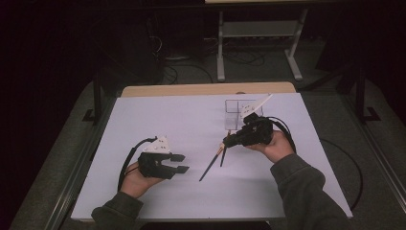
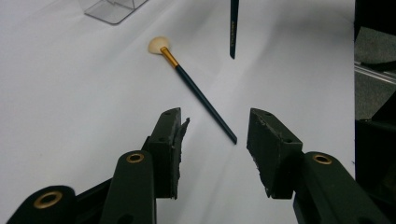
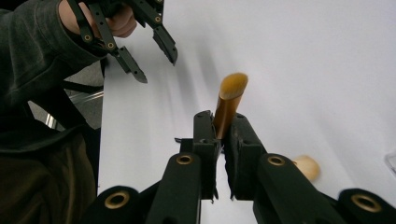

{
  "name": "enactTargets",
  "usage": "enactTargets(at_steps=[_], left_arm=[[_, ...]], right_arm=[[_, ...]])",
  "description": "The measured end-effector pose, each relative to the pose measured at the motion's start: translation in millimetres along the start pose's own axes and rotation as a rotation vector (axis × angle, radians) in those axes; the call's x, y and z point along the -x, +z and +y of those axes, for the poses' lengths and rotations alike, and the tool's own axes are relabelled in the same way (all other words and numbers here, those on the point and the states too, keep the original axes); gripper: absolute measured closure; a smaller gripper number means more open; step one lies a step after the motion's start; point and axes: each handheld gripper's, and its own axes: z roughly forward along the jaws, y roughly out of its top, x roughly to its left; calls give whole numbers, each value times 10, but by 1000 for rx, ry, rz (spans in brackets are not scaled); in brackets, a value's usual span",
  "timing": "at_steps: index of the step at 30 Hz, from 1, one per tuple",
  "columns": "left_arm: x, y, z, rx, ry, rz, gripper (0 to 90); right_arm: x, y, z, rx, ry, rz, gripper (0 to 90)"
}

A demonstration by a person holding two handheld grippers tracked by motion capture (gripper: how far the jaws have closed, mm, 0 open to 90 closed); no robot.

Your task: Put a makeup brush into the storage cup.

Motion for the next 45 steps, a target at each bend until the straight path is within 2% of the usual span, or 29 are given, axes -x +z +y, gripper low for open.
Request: enactTargets(at_steps=[17, 18, 22, 26, 35, 40, 45], left_arm=[[-32, -86, -139, 1, -16, 53, 512], [-42, -91, -142, -2, -3, 57, 509], [-48, -111, -166, 3, -18, 65, 498], [-44, -109, -191, 1, -37, 64, 487], [-41, -111, -199, -2, -35, 63, 472], [-46, -133, -199, 15, -31, 68, 472], [-46, -135, -198, 15, -34, 67, 466]], right_arm=[[120, -235, -11, 7, 40, -56, 824], [127, -240, -9, 4, 40, -62, 824], [153, -267, 1, -3, 49, -70, 824], [188, -295, -5, 0, 58, -76, 824], [238, -373, 5, 3, 63, -91, 824], [265, -429, 32, 10, 66, -101, 824], [285, -456, 66, -3, 74, -106, 824]])
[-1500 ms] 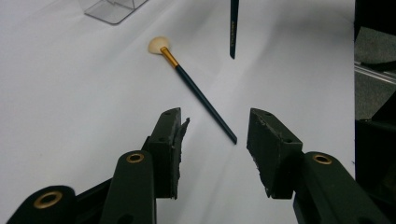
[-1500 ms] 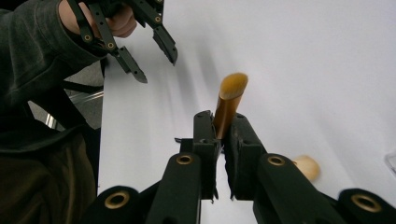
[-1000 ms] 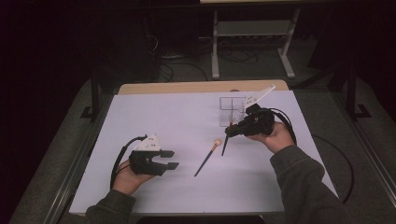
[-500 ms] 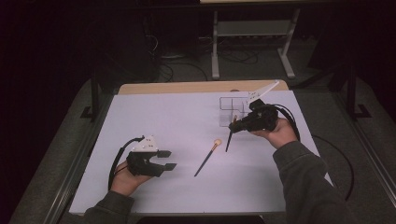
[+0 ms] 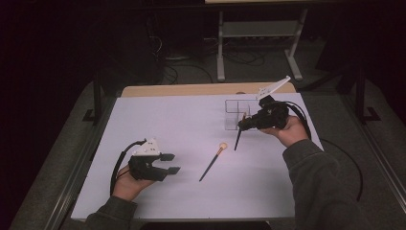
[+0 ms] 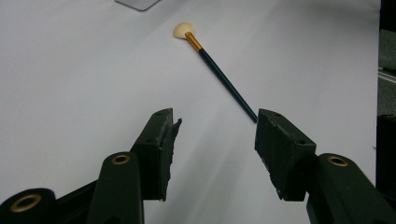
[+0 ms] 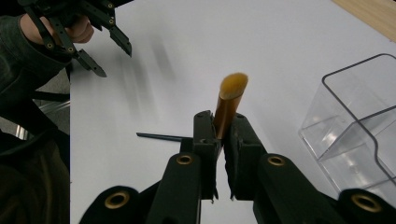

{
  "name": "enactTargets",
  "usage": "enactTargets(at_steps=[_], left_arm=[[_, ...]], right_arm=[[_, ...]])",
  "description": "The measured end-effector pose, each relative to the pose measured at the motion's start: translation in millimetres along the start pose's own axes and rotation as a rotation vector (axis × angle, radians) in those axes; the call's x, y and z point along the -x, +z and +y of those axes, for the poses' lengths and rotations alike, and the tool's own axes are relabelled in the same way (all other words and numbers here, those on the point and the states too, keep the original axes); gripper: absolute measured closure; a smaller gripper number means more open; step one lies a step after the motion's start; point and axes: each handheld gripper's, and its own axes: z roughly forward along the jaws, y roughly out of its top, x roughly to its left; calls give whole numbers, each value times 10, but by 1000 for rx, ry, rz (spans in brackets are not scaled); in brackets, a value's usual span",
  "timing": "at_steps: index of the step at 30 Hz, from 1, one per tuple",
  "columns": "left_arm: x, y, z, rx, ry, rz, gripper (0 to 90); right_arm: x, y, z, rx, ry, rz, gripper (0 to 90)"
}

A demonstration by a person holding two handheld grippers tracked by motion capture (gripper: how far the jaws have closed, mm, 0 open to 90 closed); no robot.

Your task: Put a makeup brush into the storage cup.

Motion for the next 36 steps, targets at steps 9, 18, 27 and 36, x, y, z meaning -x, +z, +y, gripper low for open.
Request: enactTargets(at_steps=[9, 18, 27, 36], left_arm=[[-23, -23, -17, 3, -11, 10, 445], [-61, -69, -21, 18, -14, 31, 431], [-64, -77, -27, 21, -19, 32, 422], [-76, -78, -32, 17, -19, 29, 418]], right_arm=[[44, -109, 93, 7, -10, -22, 824], [108, -156, 224, 4, -14, -45, 824], [178, -193, 381, -5, -39, -79, 824], [250, -264, 554, 13, -40, -100, 824]])
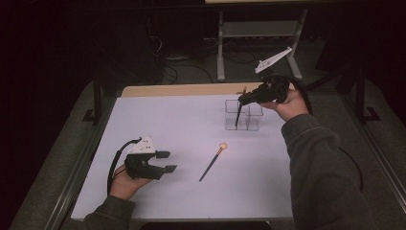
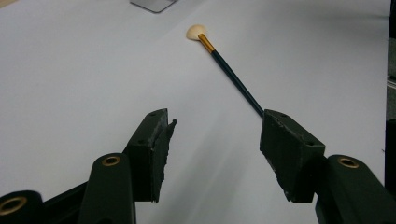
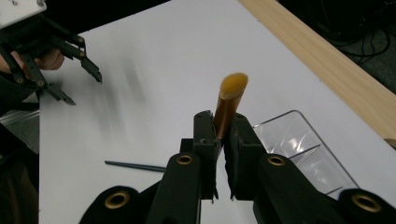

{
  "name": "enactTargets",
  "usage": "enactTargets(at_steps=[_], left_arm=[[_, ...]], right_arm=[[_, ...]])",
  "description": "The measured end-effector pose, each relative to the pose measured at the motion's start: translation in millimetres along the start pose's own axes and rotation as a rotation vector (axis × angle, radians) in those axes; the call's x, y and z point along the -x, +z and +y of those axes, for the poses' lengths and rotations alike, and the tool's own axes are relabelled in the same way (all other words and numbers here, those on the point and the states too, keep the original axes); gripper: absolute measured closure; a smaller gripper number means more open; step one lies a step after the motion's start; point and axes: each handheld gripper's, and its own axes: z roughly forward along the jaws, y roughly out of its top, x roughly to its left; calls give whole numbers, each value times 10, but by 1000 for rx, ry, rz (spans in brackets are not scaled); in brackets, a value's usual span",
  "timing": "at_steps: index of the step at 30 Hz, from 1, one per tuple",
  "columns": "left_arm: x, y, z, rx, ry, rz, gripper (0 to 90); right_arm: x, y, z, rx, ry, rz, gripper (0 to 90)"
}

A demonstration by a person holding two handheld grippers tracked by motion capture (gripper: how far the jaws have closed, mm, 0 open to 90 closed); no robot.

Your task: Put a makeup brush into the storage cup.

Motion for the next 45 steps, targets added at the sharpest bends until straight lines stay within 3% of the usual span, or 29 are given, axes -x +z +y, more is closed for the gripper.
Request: enactTargets(at_steps=[31, 42, 43, 45], left_arm=[[-17, -20, -7, 8, -2, 5, 407], [-31, -24, -6, 12, 14, 6, 402], [-20, -21, -10, 12, -5, 2, 402], [-20, -20, -9, 11, -2, 2, 401]], right_arm=[[260, -133, 390, 34, 29, -71, 824], [349, -100, 464, 33, 44, -83, 824], [355, -94, 470, 32, 46, -83, 824], [361, -89, 477, 32, 54, -85, 824]])
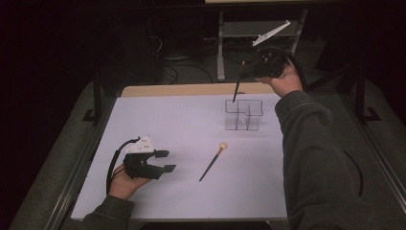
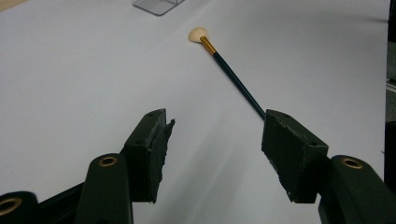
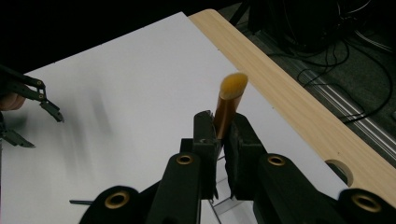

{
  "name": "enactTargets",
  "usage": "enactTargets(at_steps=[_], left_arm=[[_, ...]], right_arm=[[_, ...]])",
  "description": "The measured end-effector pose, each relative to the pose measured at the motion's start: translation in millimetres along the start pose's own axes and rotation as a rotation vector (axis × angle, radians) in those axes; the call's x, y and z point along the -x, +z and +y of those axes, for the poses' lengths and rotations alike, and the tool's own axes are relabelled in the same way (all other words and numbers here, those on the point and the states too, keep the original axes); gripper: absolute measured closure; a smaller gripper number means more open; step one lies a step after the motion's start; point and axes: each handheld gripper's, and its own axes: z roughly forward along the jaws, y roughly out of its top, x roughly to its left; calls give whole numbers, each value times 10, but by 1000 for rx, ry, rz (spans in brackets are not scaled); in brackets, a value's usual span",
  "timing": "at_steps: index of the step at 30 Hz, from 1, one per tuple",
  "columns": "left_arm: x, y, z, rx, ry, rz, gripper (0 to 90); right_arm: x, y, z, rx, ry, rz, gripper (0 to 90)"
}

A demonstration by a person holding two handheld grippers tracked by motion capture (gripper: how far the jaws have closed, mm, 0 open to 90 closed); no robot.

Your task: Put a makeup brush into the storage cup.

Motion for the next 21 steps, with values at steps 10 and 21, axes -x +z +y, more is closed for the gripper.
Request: enactTargets(at_steps=[10, 21], left_arm=[[-2, -4, 1, 5, 0, 0, 393], [-9, -12, 4, 0, 12, -1, 391]], right_arm=[[43, 84, 8, -7, 14, -14, 824], [55, 154, 7, -21, 14, -22, 824]])
